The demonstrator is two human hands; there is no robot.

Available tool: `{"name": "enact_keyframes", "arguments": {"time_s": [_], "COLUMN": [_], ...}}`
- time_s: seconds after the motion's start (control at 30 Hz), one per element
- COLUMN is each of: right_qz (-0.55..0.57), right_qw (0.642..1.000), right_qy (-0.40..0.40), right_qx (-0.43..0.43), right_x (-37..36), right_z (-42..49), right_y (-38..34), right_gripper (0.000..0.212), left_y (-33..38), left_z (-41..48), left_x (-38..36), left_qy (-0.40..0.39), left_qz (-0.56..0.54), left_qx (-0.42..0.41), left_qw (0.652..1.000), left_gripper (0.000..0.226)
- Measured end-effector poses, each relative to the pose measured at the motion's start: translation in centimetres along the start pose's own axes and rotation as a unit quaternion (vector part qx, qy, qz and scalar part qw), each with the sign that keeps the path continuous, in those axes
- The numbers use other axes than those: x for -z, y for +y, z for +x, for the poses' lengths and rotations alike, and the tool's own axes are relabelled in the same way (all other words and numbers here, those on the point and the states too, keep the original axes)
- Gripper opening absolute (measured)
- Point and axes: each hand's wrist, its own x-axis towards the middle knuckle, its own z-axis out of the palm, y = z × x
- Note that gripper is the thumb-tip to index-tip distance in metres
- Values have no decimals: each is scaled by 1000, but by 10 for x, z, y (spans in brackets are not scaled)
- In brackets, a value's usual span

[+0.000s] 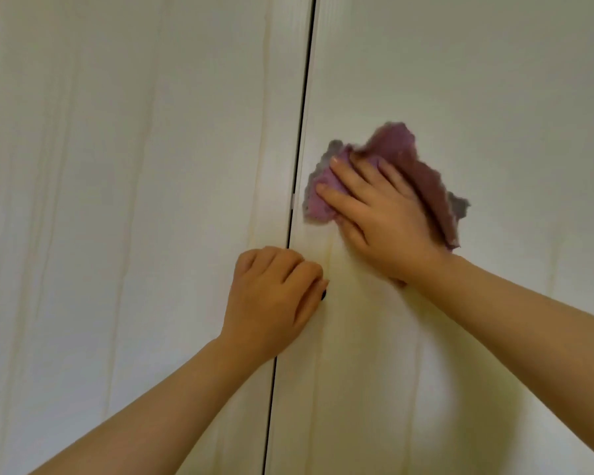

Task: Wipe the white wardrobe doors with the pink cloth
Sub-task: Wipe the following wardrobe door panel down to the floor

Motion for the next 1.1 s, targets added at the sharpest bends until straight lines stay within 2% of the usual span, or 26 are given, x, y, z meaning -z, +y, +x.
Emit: {"name": "enact_keyframes", "arguments": {"time_s": [0.07, 0.2, 0.23, 0.27, 0.33, 0.4, 0.47, 0.5, 0.53, 0.6, 0.67, 0.73, 0.77, 0.8, 0.87, 0.9, 0.97, 1.0, 1.03, 1.07, 1.1], "right_qz": [59, 24, 14, 23, 122, 155, 82, 34, 12, 90, 155, 94, 40, 19, 74, 108, 143, 103, 46, 19, 44], "right_qw": [997, 997, 999, 1000, 989, 988, 993, 996, 1000, 992, 986, 994, 997, 999, 989, 984, 989, 993, 998, 999, 993], "right_qy": [-31, 16, 3, -9, -40, -11, 31, 16, -12, -60, -51, -7, -8, -27, -72, -81, -24, 0, -5, -31, -74], "right_qx": [41, -69, -47, 11, 71, 20, -73, -75, -25, 71, 34, -56, -59, -10, 110, 113, 14, -49, -50, 9, 84], "right_x": [6, 2, -2, -6, -5, 0, 4, 3, 1, 2, 7, 12, 12, 11, 7, 8, 7, 7, 7, 7, 8], "right_z": [-9, -4, -13, -24, -36, -25, -17, -22, -31, -48, -41, -32, -34, -42, -57, -54, -41, -38, -42, -51, -59], "right_y": [5, 6, -6, -19, -31, -18, -8, -13, -19, -26, -14, -3, -6, -12, -18, -13, 1, 3, 1, -6, -11], "right_gripper": [46, 40, 39, 38, 44, 40, 36, 38, 39, 40, 47, 39, 39, 39, 40, 41, 36, 36, 39, 40, 38], "left_y": [-2, -3, -1, -1, 0, 1, 1, 2, 2, 3, 3, 5, 5, 6, 6, 6, 5, 5, 5, 5, 5], "left_z": [1, 12, 12, 11, 12, 16, 20, 20, 20, 20, 19, 21, 21, 21, 22, 22, 24, 26, 26, 25, 26], "left_x": [1, 7, 9, 11, 15, 19, 22, 23, 23, 23, 23, 23, 24, 24, 25, 26, 27, 27, 27, 28, 27], "left_qy": [-50, -132, -147, -156, -172, -208, -260, -266, -264, -260, -259, -263, -264, -261, -260, -263, -268, -273, -275, -277, -277], "left_qz": [-28, -77, -82, -84, -95, -113, -141, -149, -153, -159, -173, -179, -178, -177, -180, -184, -187, -185, -181, -180, -179], "left_qx": [-2, 52, 73, 93, 132, 171, 198, 210, 217, 222, 231, 243, 245, 247, 248, 250, 257, 259, 262, 264, 264], "left_qw": [998, 987, 983, 980, 972, 956, 934, 929, 927, 926, 922, 916, 916, 916, 916, 913, 909, 908, 907, 906, 906], "left_gripper": [25, 25, 25, 24, 23, 20, 15, 15, 15, 17, 22, 28, 29, 28, 26, 27, 28, 28, 28, 29, 29]}}
